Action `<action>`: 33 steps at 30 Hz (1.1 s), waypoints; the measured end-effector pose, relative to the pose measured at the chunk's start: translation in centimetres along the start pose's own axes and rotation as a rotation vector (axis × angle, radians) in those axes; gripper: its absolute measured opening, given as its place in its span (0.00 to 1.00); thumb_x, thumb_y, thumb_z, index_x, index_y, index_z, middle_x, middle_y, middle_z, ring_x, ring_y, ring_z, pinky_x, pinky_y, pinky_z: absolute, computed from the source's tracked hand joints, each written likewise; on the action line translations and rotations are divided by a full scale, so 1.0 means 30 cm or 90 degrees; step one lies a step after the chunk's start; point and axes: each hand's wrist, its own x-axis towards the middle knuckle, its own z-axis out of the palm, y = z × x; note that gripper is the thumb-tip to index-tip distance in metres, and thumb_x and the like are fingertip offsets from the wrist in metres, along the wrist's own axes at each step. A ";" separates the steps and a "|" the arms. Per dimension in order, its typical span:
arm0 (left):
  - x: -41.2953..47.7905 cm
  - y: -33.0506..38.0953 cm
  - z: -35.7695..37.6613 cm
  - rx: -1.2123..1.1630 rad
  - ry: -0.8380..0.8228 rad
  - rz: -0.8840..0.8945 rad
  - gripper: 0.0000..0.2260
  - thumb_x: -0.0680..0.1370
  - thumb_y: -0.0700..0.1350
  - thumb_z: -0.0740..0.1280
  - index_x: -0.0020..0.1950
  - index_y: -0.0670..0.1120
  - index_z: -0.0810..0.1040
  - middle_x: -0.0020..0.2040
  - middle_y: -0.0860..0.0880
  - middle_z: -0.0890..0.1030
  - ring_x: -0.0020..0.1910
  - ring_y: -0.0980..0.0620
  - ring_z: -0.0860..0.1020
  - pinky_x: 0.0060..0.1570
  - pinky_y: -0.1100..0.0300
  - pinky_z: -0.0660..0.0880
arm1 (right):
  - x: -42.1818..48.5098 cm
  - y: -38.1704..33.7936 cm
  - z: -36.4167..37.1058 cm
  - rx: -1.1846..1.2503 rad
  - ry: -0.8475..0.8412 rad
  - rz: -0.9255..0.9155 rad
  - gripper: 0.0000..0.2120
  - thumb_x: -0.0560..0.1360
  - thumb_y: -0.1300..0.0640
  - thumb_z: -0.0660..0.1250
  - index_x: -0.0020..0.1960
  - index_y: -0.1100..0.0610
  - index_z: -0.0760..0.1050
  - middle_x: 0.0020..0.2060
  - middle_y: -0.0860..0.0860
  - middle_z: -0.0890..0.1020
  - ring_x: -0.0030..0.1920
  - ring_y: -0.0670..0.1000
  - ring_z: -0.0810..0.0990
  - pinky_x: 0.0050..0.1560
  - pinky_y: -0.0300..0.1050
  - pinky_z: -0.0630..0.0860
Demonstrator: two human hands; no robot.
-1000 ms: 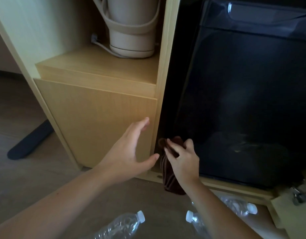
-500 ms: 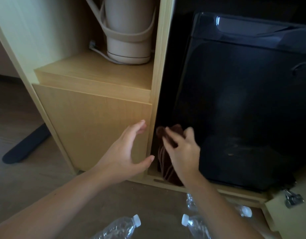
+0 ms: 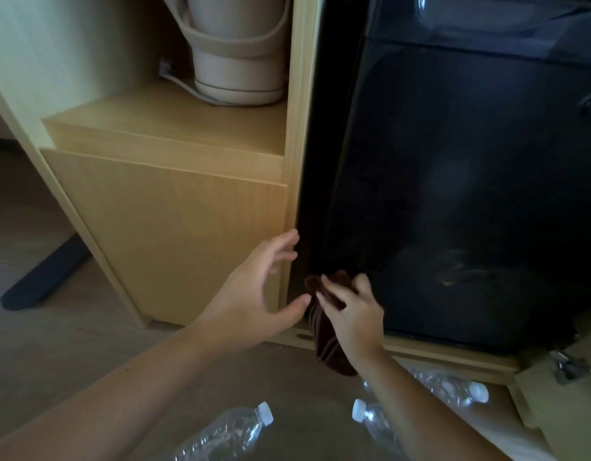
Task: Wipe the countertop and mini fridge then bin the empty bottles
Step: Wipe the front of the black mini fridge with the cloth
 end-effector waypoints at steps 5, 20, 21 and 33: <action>0.024 -0.018 0.065 -0.021 -0.049 -0.081 0.39 0.67 0.60 0.66 0.73 0.57 0.51 0.71 0.60 0.61 0.68 0.66 0.59 0.68 0.62 0.60 | 0.011 -0.001 -0.040 0.021 0.008 0.011 0.15 0.67 0.57 0.74 0.53 0.55 0.81 0.41 0.53 0.74 0.37 0.49 0.78 0.42 0.31 0.73; 0.130 0.025 0.262 0.089 0.025 -0.116 0.47 0.69 0.58 0.68 0.74 0.52 0.38 0.75 0.57 0.44 0.70 0.64 0.45 0.65 0.67 0.47 | 0.066 0.095 -0.247 -0.034 0.073 -0.047 0.14 0.66 0.59 0.75 0.52 0.56 0.81 0.41 0.55 0.76 0.36 0.49 0.78 0.39 0.37 0.76; 0.131 0.036 0.269 0.093 0.037 -0.109 0.47 0.69 0.59 0.67 0.74 0.51 0.37 0.75 0.57 0.43 0.71 0.63 0.45 0.65 0.66 0.47 | 0.084 0.093 -0.275 -0.018 0.099 -0.043 0.14 0.67 0.59 0.75 0.52 0.56 0.81 0.41 0.56 0.76 0.37 0.48 0.77 0.41 0.35 0.76; 0.152 0.102 0.314 0.157 0.106 -0.106 0.49 0.66 0.63 0.66 0.74 0.51 0.36 0.74 0.58 0.40 0.72 0.59 0.43 0.68 0.59 0.50 | 0.078 0.148 -0.316 0.004 0.120 -0.035 0.14 0.66 0.60 0.75 0.52 0.57 0.81 0.42 0.55 0.77 0.38 0.45 0.77 0.44 0.29 0.73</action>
